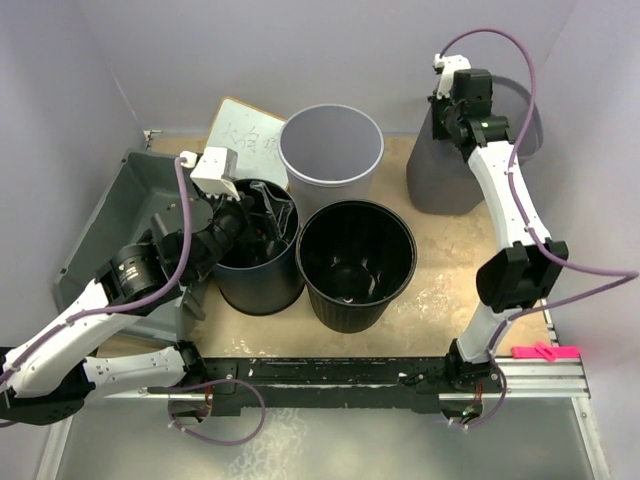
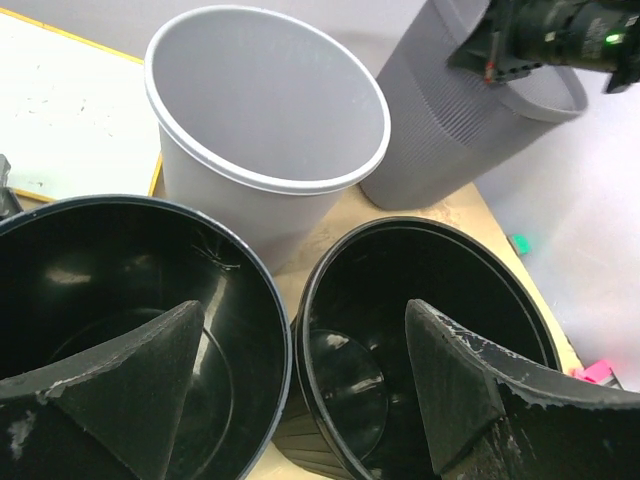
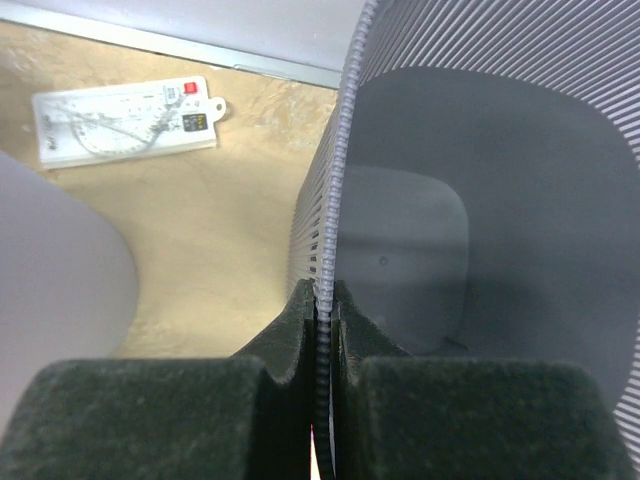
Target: Turn the large container upside down
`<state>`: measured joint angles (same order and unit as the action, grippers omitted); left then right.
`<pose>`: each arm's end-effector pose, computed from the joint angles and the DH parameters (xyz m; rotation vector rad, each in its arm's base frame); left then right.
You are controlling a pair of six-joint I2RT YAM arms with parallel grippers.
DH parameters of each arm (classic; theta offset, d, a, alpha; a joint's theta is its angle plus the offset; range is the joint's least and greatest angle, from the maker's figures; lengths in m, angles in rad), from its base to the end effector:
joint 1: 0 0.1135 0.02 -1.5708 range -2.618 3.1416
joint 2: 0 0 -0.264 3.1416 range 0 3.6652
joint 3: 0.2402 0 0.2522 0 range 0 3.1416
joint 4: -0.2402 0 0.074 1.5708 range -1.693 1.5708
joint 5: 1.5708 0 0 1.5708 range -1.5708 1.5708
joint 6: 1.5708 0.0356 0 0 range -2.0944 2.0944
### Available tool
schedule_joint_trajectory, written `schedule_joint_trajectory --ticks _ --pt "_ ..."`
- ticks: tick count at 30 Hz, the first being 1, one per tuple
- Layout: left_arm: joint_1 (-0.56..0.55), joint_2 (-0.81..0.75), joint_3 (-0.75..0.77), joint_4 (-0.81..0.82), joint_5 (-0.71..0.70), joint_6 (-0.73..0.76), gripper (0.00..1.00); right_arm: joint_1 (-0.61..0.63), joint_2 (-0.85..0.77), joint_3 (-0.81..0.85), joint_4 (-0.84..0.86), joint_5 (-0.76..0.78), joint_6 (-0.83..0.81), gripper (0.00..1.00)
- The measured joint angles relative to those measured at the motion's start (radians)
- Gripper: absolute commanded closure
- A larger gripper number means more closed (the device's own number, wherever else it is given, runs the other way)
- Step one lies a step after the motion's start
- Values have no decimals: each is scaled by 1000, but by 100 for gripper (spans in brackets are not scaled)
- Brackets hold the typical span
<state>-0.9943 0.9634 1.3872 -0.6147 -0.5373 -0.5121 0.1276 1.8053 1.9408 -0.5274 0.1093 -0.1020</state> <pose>0.1083 -0.1331 0.4659 0.0315 1.7765 -0.6300 0.4142 0.0492 0.4210 -0.1533 1.9553 -0.0904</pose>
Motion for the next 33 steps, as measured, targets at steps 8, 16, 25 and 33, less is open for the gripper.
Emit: schedule_joint_trajectory --ticks 8,16,25,33 --pt "0 44 -20 13 -1 9 21 1 -281 -193 -16 27 319 100" --pt "0 55 -34 20 23 10 21 -35 -637 -733 438 47 733 100" --pt "0 37 -39 23 104 10 21 -44 -895 -1238 827 341 1139 100" --pt "0 194 91 57 187 24 21 -45 -1147 -1340 532 454 1444 100"
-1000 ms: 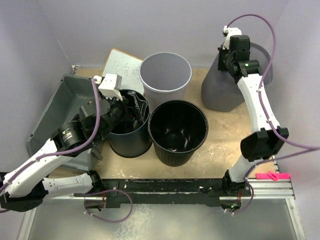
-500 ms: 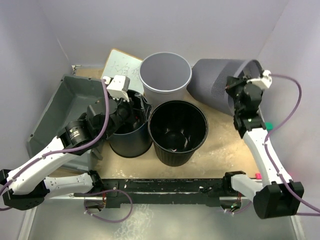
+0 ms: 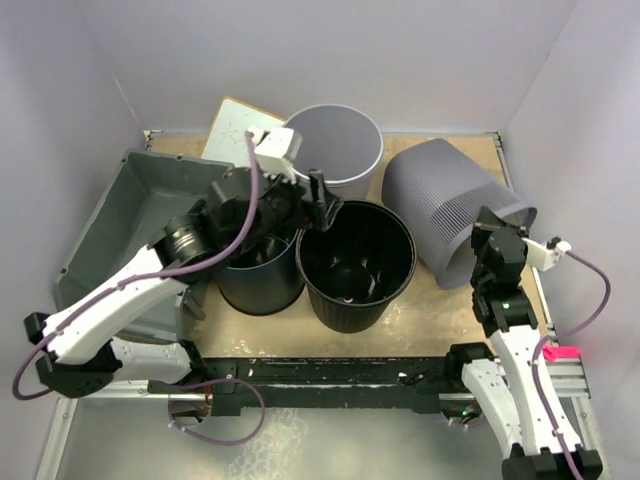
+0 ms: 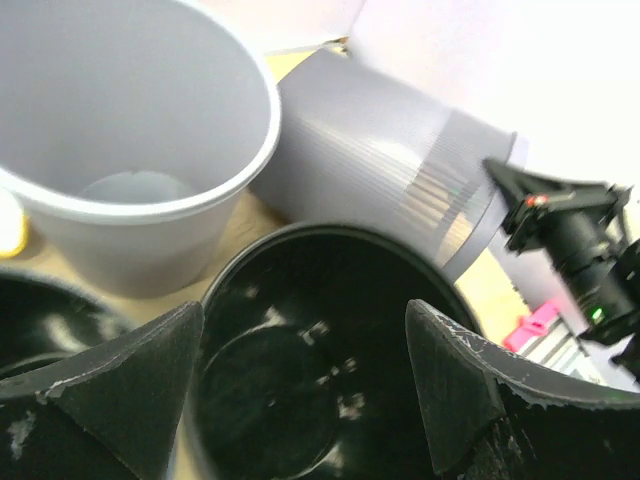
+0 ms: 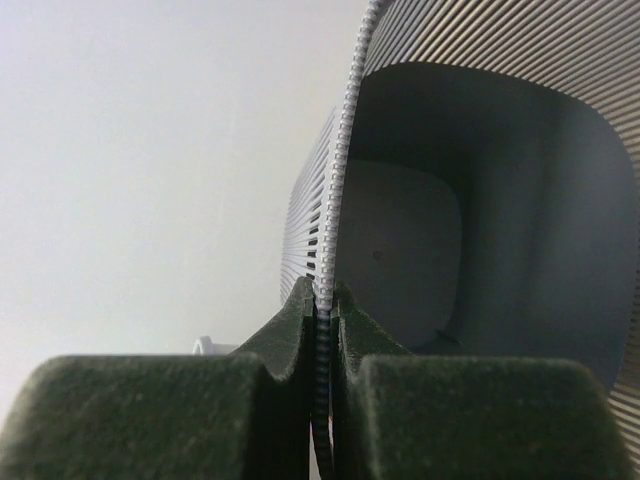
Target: Turn the large container upside down
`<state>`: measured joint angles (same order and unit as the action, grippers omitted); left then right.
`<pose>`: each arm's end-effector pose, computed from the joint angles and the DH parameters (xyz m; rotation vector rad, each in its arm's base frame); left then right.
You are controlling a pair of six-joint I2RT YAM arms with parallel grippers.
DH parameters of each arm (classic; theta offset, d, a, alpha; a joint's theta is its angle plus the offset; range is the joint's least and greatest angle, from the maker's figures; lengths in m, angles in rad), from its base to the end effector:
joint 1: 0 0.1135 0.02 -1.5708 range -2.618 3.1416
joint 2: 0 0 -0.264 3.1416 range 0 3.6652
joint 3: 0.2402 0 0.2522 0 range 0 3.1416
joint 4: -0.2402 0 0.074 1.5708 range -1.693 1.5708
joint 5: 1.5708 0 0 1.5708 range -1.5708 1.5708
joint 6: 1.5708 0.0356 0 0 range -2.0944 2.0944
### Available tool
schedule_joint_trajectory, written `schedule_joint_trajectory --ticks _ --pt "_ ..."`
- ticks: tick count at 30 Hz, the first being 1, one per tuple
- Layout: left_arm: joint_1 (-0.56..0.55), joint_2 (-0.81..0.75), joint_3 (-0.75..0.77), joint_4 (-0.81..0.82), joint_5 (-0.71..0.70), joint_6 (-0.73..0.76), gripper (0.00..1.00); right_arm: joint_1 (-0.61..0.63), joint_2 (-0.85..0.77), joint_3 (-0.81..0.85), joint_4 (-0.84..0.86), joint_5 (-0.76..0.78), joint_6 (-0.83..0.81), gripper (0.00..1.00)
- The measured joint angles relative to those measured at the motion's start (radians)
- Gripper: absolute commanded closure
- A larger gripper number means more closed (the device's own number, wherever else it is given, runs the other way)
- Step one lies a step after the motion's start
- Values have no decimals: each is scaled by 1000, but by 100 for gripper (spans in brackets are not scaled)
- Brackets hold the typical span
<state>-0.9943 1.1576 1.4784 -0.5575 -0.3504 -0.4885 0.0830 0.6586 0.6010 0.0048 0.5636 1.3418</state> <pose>0.1367 -0.1878 0.4643 0.2118 1.8432 -0.7373 0.1642 -0.0054 0.3154 1.2927 1.0313 0.6393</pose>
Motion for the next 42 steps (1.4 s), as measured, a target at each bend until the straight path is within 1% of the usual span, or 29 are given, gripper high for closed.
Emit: schedule_joint_trajectory --ticks 3,7,8,10,13,14,16,18,19,21,23,26,29,32,33,34,35,39,41,42 --pt "0 119 111 30 50 -1 21 0 -66 -18 -104 7 70 94" --pt "0 285 254 72 128 -1 21 -1 -130 -44 -209 14 130 80" --pt "0 315 278 78 143 -1 21 0 -141 -48 -224 13 134 75" --pt "-1 384 330 87 186 1 21 1 -172 -52 -261 -3 132 60" --pt "-5 433 344 84 234 9 21 5 -218 -52 -320 -17 85 36" --pt "-8 438 344 70 244 14 21 4 -232 -51 -341 -17 60 31" --pt "-16 438 344 51 255 29 21 4 -248 -47 -376 -16 12 24" --pt "-22 429 343 43 262 41 21 4 -260 -33 -420 -16 -45 23" --pt "-23 421 340 39 263 48 21 4 -265 -24 -441 -14 -71 24" --pt "-27 395 319 37 265 60 21 4 -283 -6 -477 -11 -110 31" --pt "-27 364 294 37 264 64 21 4 -318 -3 -500 -7 -132 47" --pt "-27 346 298 39 259 68 21 4 -384 -10 -502 -10 -145 67" --pt "-27 400 385 22 257 74 21 3 -451 -39 -470 -25 -157 76" --pt "-27 484 480 23 262 73 21 2 -451 -56 -429 -56 -163 79" --pt "-27 512 504 25 266 72 21 2 -440 -58 -417 -67 -163 84" --pt "-27 538 522 25 273 71 21 2 -426 -60 -408 -80 -163 90" --pt "-27 560 533 25 278 70 21 2 -412 -61 -397 -87 -159 99" --pt "-28 642 563 18 301 63 21 1 -388 -79 -322 -126 -108 100" --pt "-28 690 607 5 302 64 21 1 -388 -103 -283 -134 -79 100" --pt "-28 727 660 -15 301 66 21 1 -391 -125 -258 -137 -57 100"
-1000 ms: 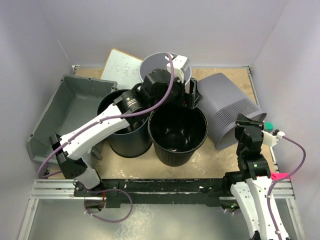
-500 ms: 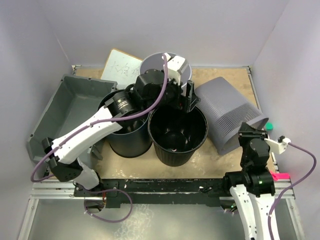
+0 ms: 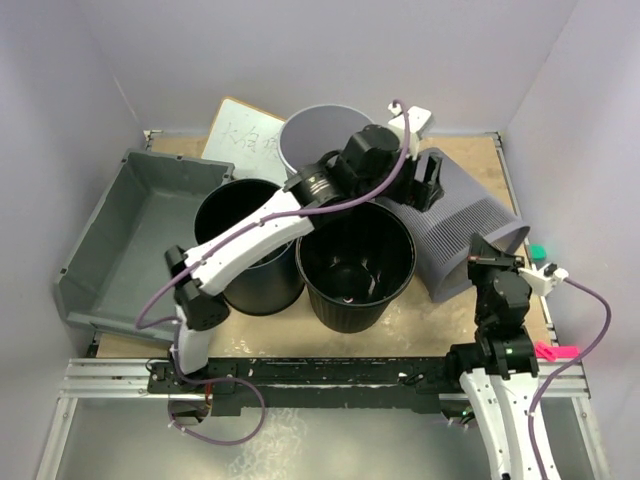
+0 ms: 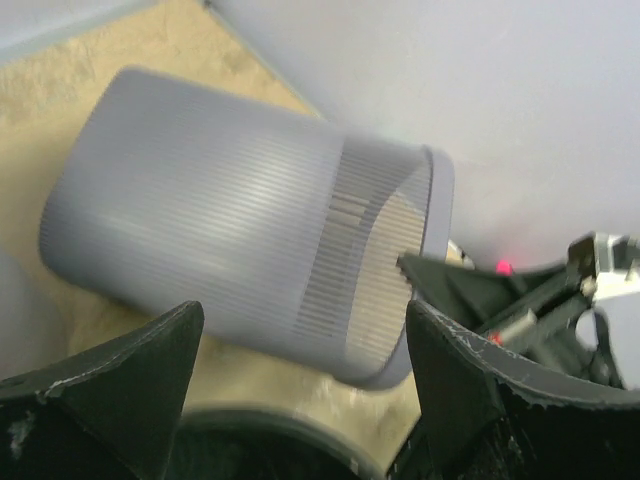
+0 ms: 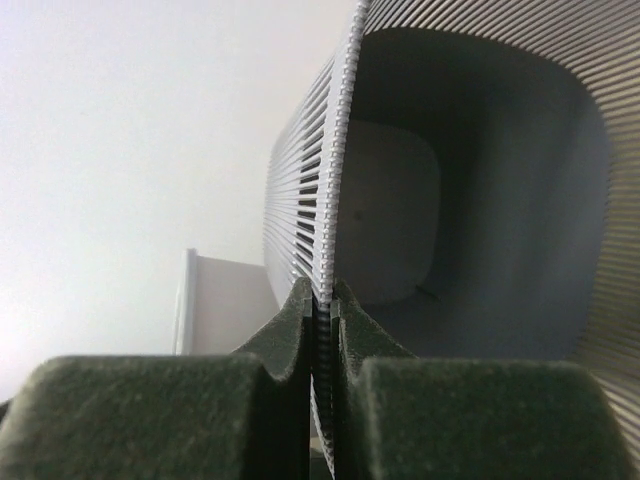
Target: Turn the large container upside down
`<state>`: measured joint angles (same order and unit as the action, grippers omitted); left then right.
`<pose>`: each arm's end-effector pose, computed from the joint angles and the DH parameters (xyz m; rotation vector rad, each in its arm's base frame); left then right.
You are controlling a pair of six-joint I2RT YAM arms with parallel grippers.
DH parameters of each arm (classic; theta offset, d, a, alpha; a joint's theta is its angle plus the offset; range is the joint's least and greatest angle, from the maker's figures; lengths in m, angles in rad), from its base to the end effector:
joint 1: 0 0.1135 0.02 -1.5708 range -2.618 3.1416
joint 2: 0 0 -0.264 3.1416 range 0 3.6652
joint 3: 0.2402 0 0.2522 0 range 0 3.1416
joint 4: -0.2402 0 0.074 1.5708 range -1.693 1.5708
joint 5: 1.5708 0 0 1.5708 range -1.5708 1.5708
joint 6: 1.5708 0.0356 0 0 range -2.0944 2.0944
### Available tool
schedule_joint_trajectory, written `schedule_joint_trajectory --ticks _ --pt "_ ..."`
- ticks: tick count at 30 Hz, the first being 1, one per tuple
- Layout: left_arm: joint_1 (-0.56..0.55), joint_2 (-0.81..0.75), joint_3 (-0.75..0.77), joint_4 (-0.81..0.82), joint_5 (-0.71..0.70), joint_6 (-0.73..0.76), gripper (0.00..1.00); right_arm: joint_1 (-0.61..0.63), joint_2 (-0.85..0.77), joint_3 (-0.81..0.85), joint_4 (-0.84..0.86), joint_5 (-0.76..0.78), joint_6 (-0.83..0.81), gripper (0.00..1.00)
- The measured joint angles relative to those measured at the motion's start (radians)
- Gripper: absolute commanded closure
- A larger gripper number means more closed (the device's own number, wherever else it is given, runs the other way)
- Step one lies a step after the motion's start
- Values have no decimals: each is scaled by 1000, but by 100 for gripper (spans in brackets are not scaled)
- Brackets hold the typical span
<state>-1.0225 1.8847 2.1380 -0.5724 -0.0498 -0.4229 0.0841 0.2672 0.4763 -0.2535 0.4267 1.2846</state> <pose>0.2244 -0.3640 0.4497 0.5566 1.9224 -0.9192 0.0997 -0.0064 0.2880 1.1949 1.1499 0.7094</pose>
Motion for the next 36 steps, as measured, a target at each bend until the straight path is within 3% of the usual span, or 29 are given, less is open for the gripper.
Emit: schedule_joint_trajectory --ticks 6,16,26,36 --pt "0 257 358 -24 -23 26 21 0 -106 -192 221 0 153 100" --pt "72 290 307 40 -8 25 21 0 -180 -426 571 -7 310 100" --pt "186 410 392 138 95 -4 21 0 -256 -446 558 -14 325 100" --pt "196 473 393 190 181 -3 21 -5 -89 -455 742 -3 369 100"
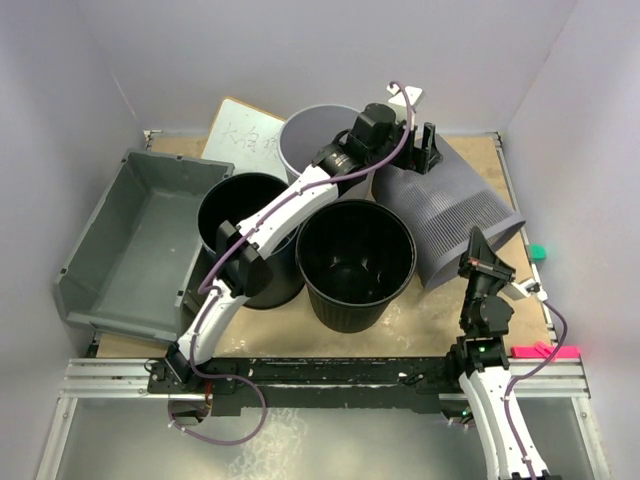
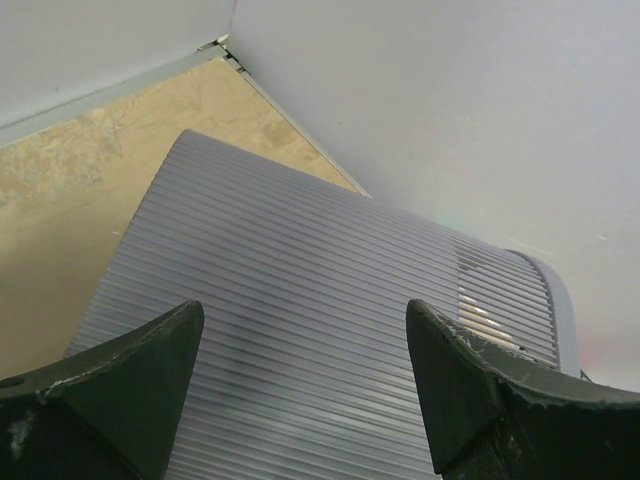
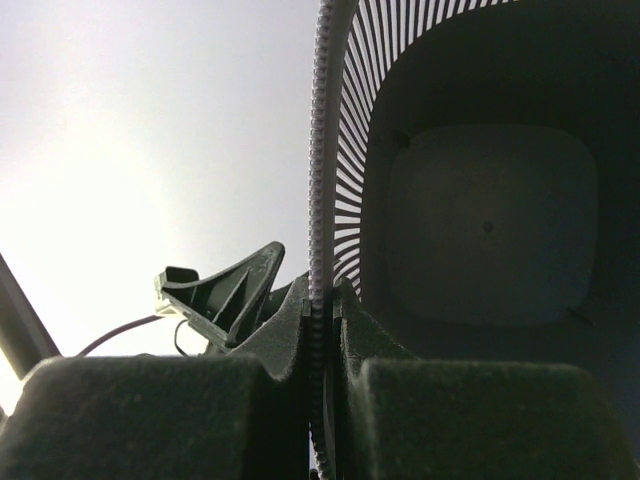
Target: Turn the large container upside down
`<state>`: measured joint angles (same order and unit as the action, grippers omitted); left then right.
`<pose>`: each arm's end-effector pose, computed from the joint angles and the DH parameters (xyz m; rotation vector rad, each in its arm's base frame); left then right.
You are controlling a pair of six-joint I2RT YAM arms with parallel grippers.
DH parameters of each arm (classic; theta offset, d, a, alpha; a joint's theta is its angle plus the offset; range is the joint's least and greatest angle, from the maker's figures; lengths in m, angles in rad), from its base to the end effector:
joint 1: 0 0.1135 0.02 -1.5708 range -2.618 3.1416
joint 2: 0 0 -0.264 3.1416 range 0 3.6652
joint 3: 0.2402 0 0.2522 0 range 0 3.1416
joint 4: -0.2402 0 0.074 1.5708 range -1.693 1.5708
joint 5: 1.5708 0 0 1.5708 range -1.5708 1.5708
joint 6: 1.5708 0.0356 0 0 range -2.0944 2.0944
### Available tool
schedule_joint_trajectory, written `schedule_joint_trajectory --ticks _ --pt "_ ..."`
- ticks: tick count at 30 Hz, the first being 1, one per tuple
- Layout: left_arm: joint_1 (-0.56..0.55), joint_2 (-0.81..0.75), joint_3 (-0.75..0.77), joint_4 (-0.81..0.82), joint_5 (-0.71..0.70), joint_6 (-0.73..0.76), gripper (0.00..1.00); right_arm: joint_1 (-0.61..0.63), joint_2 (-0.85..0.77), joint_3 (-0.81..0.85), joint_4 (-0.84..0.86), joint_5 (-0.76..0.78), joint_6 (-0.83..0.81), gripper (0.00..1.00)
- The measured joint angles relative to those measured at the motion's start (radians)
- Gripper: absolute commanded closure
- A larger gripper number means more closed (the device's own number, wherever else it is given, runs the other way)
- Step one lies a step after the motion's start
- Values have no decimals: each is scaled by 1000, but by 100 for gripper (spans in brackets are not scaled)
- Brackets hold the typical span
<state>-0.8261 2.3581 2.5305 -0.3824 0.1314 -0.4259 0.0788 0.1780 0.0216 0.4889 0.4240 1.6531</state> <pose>0.3659 -0.4039 0.3782 0.4751 1.8355 -0.9988 0.1129 -0.0058 0.2161 1.2077 0.6447 1.2180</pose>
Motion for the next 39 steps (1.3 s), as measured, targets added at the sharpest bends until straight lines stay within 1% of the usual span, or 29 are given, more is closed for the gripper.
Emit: schedule_joint_trajectory --ticks 3,6,11,19,22,29,39 --pt "5 0 0 0 3 0 21 -6 24 -3 48 0 5 100" --pt "21 0 0 0 18 0 21 -10 21 -3 60 0 6 100" --pt "34 0 0 21 55 -2 21 -14 -31 -3 21 -1 6 100" --pt "32 -5 0 17 71 -1 21 -15 -145 -3 -72 -3 1 100" --pt "32 -27 -7 -3 71 -1 21 -15 -152 -3 -80 -18 -3 100" --pt "32 -102 -5 3 38 0 21 -16 -153 -3 -77 -54 -12 100" --pt "48 -95 19 9 -16 0 21 -16 -152 -3 -57 -75 -31 100"
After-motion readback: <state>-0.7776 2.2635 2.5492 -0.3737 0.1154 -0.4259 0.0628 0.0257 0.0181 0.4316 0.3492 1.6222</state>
